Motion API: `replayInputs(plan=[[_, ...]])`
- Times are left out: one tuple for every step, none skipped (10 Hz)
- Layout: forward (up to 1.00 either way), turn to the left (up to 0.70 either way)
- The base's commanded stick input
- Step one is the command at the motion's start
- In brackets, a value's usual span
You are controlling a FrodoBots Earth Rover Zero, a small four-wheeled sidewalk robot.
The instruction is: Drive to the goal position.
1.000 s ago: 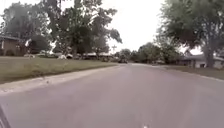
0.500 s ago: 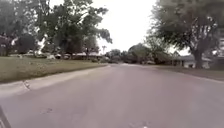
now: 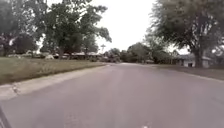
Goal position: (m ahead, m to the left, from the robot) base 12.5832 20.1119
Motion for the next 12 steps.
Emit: replayInputs(plan=[[0.7,0.0],[0.7,0.0],[0.7,0.0],[0.7,0.0],[0.7,-0.21],[0.7,-0.32],[0.7,-0.18],[0.7,0.0],[0.7,0.0],[0.7,0.0],[0.7,0.0],[0.7,0.0]])
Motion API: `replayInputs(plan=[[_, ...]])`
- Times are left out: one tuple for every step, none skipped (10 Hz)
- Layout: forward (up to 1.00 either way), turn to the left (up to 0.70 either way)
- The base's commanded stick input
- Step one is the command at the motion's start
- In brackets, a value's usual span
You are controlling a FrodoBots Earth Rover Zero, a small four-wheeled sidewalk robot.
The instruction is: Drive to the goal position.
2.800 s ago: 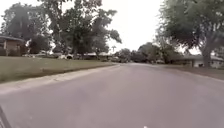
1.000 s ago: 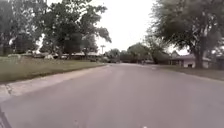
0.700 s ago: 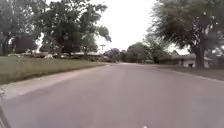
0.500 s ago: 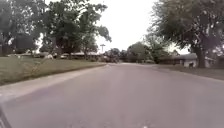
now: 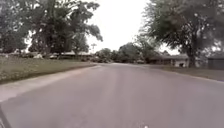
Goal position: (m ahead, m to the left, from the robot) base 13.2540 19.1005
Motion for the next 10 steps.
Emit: replayInputs(plan=[[0.7,0.0],[0.7,0.0],[0.7,0.0],[0.7,0.0],[0.7,0.0],[0.7,0.0],[0.7,0.0],[0.7,0.0],[0.7,0.0],[0.7,0.0]])
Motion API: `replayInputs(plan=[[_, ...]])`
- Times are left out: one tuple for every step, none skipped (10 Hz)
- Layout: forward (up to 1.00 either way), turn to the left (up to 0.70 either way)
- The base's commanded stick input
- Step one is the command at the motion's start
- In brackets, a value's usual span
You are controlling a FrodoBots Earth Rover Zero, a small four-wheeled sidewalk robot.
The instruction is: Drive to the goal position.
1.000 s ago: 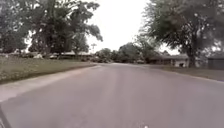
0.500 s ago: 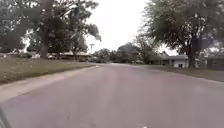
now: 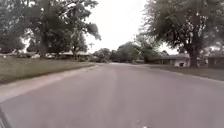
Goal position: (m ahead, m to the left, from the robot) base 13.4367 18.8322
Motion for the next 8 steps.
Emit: replayInputs(plan=[[0.7,0.0],[0.7,0.0],[0.7,0.0],[0.7,0.0],[0.7,0.0],[0.7,0.0],[0.7,0.0],[0.7,0.0]])
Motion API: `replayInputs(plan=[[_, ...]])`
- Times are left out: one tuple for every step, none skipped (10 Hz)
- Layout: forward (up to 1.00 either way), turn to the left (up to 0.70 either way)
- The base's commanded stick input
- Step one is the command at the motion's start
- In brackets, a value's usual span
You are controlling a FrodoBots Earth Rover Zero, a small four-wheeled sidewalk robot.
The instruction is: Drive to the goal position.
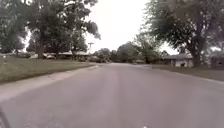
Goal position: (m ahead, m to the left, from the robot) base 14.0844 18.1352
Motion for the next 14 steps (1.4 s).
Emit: replayInputs(plan=[[0.7,0.0],[0.7,0.0],[0.7,0.0],[0.7,0.0],[0.7,0.0],[0.7,0.0],[0.7,0.0],[0.7,0.0],[0.7,0.0],[0.7,0.0],[0.7,0.0],[0.7,0.0],[0.7,0.0],[0.7,0.0]])
